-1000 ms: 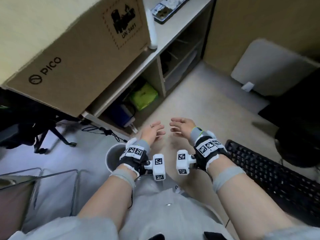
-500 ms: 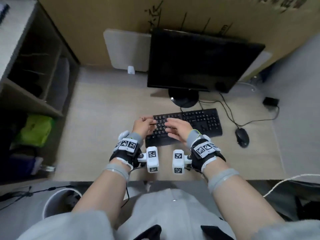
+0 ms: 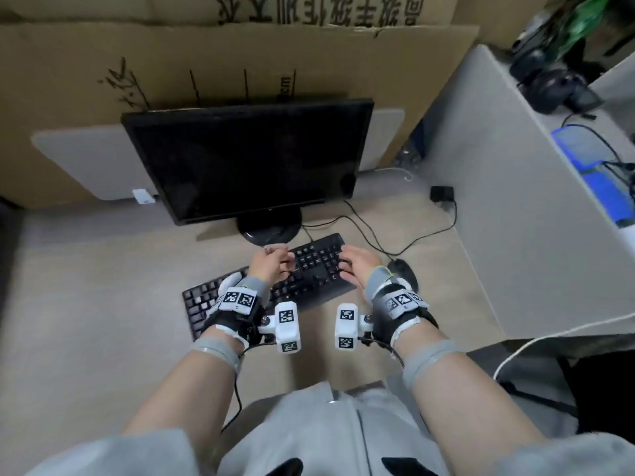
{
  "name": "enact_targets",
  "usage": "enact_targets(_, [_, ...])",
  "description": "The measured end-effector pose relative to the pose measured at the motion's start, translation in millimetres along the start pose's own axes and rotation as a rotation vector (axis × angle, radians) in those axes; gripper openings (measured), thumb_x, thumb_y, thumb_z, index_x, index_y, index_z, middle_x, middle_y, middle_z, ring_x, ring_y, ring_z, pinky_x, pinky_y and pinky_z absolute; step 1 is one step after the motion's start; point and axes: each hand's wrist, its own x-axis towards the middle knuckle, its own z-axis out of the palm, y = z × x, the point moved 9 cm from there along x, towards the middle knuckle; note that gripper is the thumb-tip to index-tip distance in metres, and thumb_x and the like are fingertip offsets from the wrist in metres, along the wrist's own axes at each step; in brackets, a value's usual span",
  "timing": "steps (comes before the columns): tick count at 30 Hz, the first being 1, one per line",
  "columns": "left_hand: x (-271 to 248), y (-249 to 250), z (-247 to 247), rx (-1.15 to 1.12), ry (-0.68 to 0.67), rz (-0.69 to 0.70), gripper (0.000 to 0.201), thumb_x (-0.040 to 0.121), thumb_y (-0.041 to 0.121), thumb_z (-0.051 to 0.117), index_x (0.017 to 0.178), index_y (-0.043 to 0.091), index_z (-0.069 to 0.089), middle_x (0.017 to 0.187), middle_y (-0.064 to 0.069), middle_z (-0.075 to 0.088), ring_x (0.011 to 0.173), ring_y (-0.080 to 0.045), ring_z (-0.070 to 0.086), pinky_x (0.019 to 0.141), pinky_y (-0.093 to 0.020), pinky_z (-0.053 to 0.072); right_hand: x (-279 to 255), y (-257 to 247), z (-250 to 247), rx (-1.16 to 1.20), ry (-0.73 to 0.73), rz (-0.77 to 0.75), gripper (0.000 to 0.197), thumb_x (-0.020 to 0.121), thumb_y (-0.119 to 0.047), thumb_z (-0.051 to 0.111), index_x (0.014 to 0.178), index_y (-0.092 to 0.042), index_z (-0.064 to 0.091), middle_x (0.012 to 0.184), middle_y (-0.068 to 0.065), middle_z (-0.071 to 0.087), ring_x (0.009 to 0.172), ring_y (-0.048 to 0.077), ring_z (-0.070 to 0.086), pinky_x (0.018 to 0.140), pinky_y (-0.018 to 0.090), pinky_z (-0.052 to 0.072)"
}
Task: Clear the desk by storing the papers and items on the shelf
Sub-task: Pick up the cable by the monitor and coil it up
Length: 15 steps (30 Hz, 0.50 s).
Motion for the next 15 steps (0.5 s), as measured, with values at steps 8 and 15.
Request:
enact_targets(8, [40.2,-8.7,134.8,-0.053,0.062,-0.067,0.019,0.1,0.01,0.044,0.086,0.021,0.049,0.078,-0.002,0.06,0.066,-0.016,0.056,0.059,-0.024,0.038,127.4,-46.7,-149.8,-0.254,0.244,-0.027,0.051,0.08,-0.015,0.063,0.131,-0.021,0.059,0.121,0.007,0.06,0.106,0.027,0.06,0.09,0.029,0.047])
enact_targets(15, [63.1,-27.6,204.8,-0.036,0.147,-0.123,0.021,0.097,0.025,0.057,0.113,0.012,0.052,0.091,-0.002,0.068,0.072,-0.015,0.066,0.068,-0.028,0.05,211.8,-85.7,-248.2,-0.445,0.276,-0.046,0.061,0.072,-0.034,0.065,0.133,-0.035,0.057,0.138,0.008,0.052,0.126,0.026,0.049,0.107,0.031,0.035])
